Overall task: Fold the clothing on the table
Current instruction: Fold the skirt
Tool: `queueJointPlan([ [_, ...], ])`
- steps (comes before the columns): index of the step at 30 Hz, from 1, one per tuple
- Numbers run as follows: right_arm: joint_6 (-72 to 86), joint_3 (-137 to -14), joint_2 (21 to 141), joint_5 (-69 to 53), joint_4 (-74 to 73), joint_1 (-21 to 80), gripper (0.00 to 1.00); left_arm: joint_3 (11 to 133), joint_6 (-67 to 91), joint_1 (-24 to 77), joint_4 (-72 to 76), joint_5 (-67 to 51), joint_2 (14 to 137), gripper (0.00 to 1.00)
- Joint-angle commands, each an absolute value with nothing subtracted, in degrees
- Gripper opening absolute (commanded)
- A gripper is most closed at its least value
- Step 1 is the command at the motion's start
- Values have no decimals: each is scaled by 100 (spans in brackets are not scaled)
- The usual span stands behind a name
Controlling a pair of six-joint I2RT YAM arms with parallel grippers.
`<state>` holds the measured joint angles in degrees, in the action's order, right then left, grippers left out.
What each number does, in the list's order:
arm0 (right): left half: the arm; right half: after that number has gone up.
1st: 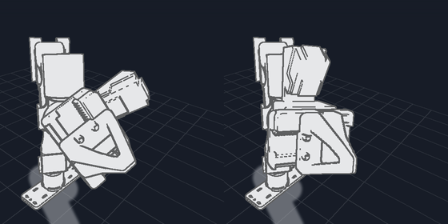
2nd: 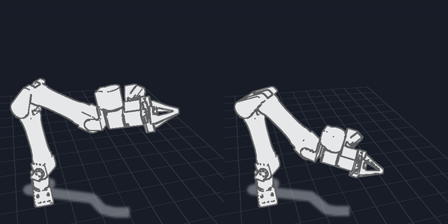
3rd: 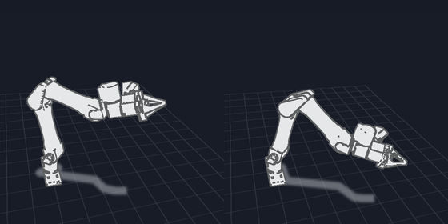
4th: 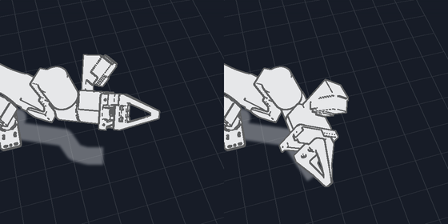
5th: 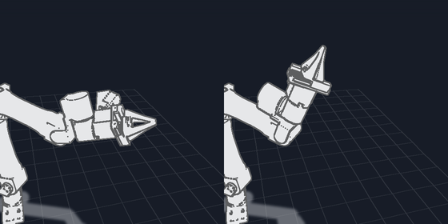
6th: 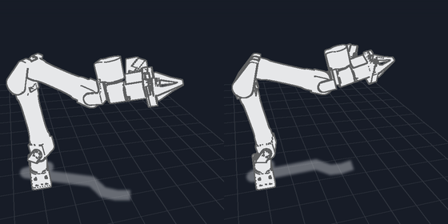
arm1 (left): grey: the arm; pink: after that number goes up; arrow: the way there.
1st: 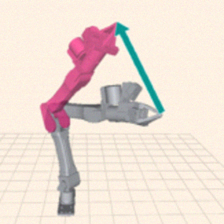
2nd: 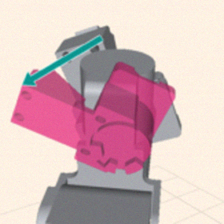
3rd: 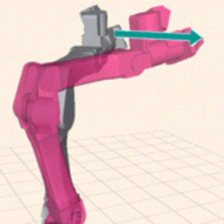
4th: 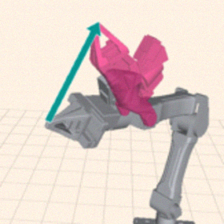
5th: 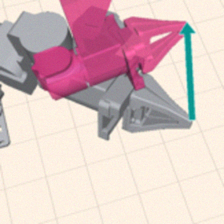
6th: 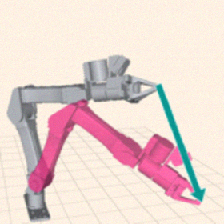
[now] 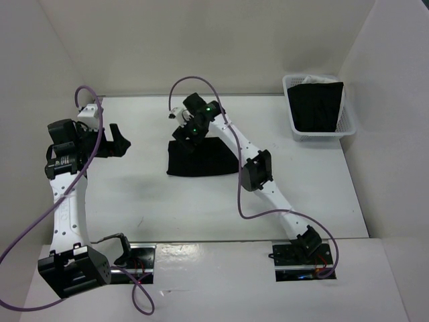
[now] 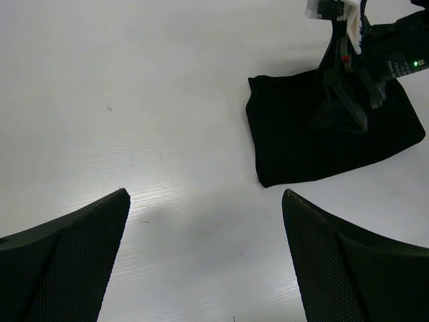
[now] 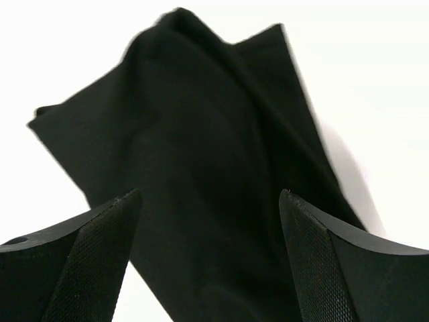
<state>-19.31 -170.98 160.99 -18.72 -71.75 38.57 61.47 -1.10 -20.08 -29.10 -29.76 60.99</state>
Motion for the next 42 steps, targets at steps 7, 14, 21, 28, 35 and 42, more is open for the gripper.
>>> queueJointPlan([
  [7, -1564, -17095, 15162, -1422, -7286, 3419, 87, 6064, -70, -2030, -2707, -2988, 6073, 100],
  [14, -1433, -15928, 14117, -2109, -7453, 3586, 87, 6064, -132, -2030, -2707, -3041, 6073, 100],
  [21, -1354, -13840, 12369, -2215, -6797, 3752, 88, 6064, -184, -2030, -2760, -3094, 6126, 100],
  [28, -1485, -9784, 10582, -1389, -4641, 4157, 93, 6064, -185, -2030, -2812, -3217, 6126, 100],
  [35, -1556, -9703, 11381, -1451, -4246, 4104, 93, 6064, -237, -2030, -2812, -3270, 6179, 100],
  [42, -1696, -10414, 12181, -1775, -4192, 3543, 93, 6064, -237, -2030, -2812, -3217, 6231, 100],
])
